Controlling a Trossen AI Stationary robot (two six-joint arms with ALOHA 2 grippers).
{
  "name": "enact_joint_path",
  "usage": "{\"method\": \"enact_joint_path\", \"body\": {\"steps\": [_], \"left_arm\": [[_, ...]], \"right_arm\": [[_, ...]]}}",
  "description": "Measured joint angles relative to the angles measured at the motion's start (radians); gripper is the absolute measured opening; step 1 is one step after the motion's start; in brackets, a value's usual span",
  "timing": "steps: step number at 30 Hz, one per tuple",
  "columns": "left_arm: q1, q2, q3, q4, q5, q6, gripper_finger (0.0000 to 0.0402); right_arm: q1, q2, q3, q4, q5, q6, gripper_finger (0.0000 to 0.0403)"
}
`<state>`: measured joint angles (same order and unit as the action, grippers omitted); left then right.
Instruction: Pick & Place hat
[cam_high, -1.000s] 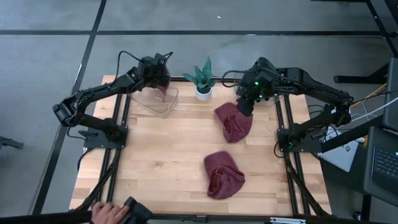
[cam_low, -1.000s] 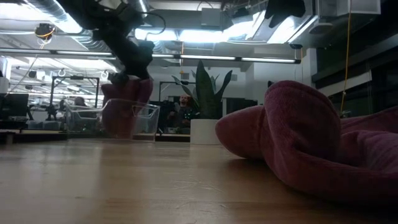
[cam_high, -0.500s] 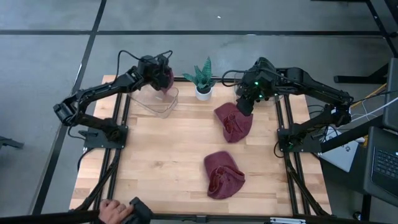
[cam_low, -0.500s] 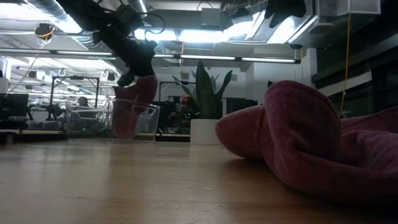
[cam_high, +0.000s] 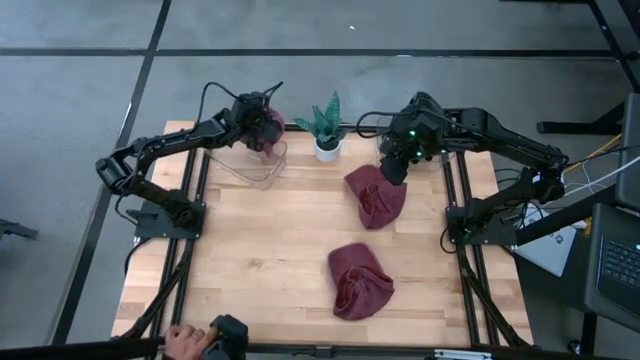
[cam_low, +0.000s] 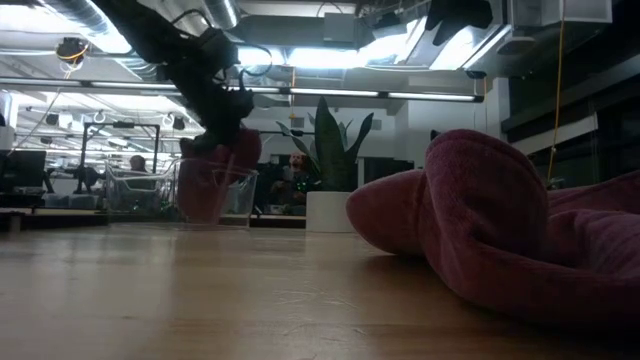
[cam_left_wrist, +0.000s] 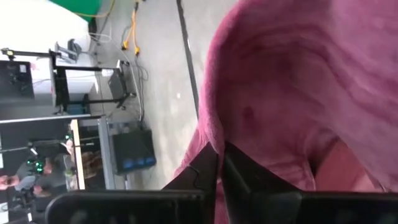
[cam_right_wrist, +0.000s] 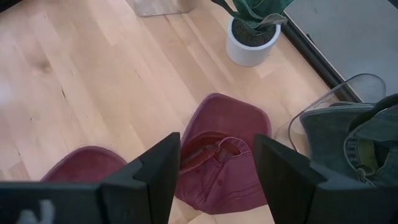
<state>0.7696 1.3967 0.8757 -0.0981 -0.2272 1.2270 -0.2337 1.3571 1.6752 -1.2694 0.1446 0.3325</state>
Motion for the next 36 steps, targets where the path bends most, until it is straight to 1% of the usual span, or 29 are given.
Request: {"method": "enact_joint_path", "body": {"steps": [5,9,15,20,27,32,36], "left_arm": [[0.000,0.013,0.000,0.054,-0.017,-0.002,0.0018],[0.002,0.013,0.000,0.079,-0.007,-0.002,0.0032],[0.005,0.013,0.000,0.111,-0.010,-0.002,0.0072],[0.005,0.013,0.000,0.152,-0.050,-0.009,0.0116],[0.008,0.010,0.000,0.151,-0.089,0.008,0.0171],[0.019,0.009,0.000,0.154,-0.100,0.058,0.0194],[0.018,0.009,-0.001,0.192,-0.164,0.082,0.0200]], "right_arm": [[0.000,0.000,0.000,0.000,-0.009,0.000,0.0200],[0.000,0.000,0.000,0.000,-0.008,0.000,0.0200],[0.000,0.000,0.000,-0.006,-0.008,0.000,0.0200],[0.000,0.000,0.000,-0.031,-0.008,0.000,0.0200],[0.000,0.000,0.000,-0.035,-0.007,0.000,0.0200],[0.000,0.000,0.000,-0.035,-0.007,-0.003,0.0200],[0.000,0.000,0.000,-0.035,-0.007,-0.002,0.0200]]}}
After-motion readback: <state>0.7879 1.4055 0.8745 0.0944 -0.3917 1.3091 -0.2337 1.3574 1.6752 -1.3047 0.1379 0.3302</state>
